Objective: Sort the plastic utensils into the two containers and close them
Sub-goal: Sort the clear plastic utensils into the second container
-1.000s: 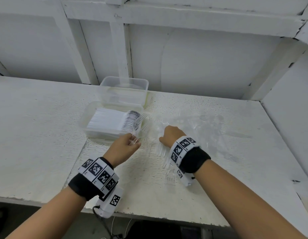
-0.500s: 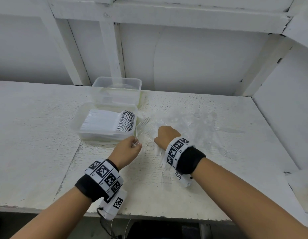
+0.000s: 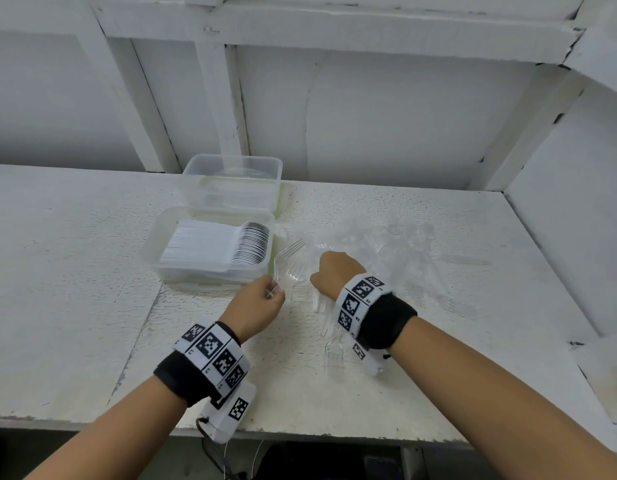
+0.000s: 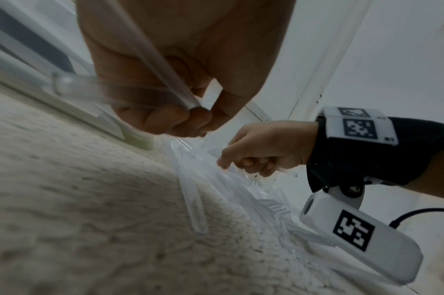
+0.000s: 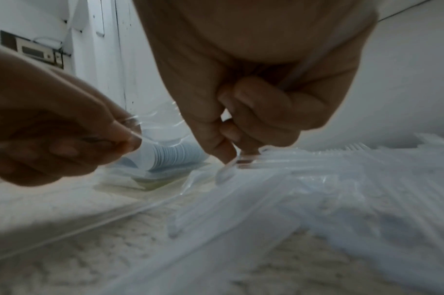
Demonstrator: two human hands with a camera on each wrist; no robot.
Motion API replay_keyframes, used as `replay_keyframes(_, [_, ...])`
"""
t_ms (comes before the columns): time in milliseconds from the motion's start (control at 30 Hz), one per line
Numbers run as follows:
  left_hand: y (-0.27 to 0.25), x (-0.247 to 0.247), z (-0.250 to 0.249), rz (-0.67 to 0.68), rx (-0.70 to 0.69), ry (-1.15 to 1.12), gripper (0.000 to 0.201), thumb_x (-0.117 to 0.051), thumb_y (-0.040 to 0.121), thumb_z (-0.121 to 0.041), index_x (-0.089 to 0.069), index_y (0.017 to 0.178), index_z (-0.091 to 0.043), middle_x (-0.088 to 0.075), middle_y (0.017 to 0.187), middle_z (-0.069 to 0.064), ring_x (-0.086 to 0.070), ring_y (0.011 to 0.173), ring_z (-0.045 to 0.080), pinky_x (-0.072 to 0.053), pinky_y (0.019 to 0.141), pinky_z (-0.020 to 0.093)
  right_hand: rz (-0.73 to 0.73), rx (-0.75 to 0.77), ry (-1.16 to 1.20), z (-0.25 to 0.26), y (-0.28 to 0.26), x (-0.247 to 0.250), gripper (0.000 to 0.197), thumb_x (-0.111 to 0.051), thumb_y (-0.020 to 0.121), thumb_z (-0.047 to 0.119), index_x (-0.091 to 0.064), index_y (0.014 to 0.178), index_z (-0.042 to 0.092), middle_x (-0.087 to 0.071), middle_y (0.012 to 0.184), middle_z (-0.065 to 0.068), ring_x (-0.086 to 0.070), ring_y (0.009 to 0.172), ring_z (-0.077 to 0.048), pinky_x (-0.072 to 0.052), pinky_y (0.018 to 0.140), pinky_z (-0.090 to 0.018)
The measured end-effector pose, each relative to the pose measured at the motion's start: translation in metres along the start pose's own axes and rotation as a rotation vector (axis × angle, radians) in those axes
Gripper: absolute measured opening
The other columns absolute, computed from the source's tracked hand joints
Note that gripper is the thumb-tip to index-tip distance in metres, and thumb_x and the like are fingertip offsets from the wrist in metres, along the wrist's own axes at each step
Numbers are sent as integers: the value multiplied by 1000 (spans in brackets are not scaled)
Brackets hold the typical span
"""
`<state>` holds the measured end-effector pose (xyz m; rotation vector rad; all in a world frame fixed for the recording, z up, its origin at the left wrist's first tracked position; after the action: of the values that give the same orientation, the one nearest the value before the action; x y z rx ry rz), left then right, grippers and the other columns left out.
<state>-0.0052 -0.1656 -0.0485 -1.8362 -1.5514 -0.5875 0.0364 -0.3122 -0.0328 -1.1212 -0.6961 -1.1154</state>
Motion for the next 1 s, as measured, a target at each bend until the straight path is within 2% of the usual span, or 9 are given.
replay_keyframes(233, [5,-9,-2,114,25,203,15,-50,93,-25,-47,86,-12,-45,73,-6,-48,78,16,-31,54,18,-108,-34,518,-20,-17,19,21,-40,91,19,-34,71,14,-40,70,2,-38,59,-12,-35,56,-25])
replay_keyframes(367, [13,-18,-4,260,82,373,32,-52,91,-37,-53,89,-6,-51,76,9,-43,68,14,-33,58,24,-28,-121,895,-35,-29,18,8,-34,96,11,-42,98,10,-50,79,-5,-52,59,-13,-42,51,-21])
replay_keyframes(433, [15,-19,-4,280,111,415,32,-53,91,-37,-52,96,-5,-48,80,4,-45,73,15,-36,63,24,21,-142,1032,-40,-32,14,12,-36,96,6,-47,100,9,-51,72,-6,-52,56,-13,-40,50,-21])
replay_keyframes(533, [15,-17,-5,247,117,417,28,-51,91,-27,-39,69,-14,-39,68,-2,-38,59,10,-28,51,21,63,-138,1126,-43,-37,10,14,-38,96,6,-50,90,11,-53,75,-6,-51,57,-14,-40,49,-22])
replay_keyframes(600, [13,-14,-7,219,89,396,32,-48,90,-22,-32,63,-15,-36,64,-2,-33,54,9,-25,48,21,48,-160,1228,-43,-38,11,16,-37,97,7,-45,83,11,-52,74,-7,-53,57,-17,-43,50,-25])
replay_keyframes(767, [-1,-3,-8,184,26,257,26,-43,92,-20,-37,68,-15,-42,67,-2,-39,61,12,-28,55,23,34,-238,1231,-35,-30,21,18,-35,87,1,-41,74,12,-43,61,-4,-36,45,-13,-29,40,-18])
replay_keyframes(867, [-11,14,-5,156,56,58,21,-40,95,-20,-50,79,-11,-49,68,-2,-47,66,16,-34,58,26,69,-228,1204,-21,-22,26,12,-43,92,21,-47,83,14,-38,62,1,-26,38,-6,-20,35,-13])
replay_keyframes(933, [-17,26,-1,136,90,-77,22,-40,96,-20,-54,82,-11,-47,63,-4,-42,55,12,-32,49,22,31,-199,1135,-10,-14,27,28,-49,92,41,-47,86,14,-35,62,3,-26,42,-6,-22,35,-14])
replay_keyframes(1000, [-22,36,2,112,111,-181,24,-39,97,-23,-56,85,-10,-44,61,-4,-37,49,9,-29,45,21,-16,-200,1052,1,-4,24,26,-55,90,37,-45,82,14,-33,60,2,-29,46,-9,-26,37,-17])
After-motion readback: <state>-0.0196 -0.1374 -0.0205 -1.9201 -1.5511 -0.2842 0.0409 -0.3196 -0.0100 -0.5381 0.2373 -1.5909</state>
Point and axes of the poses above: each hand's wrist, its own y-axis towards the middle knuckle, its own x-axis out of the back of the hand, z = x × y, the point moved 4 cm from there along y, towards the middle knuckle
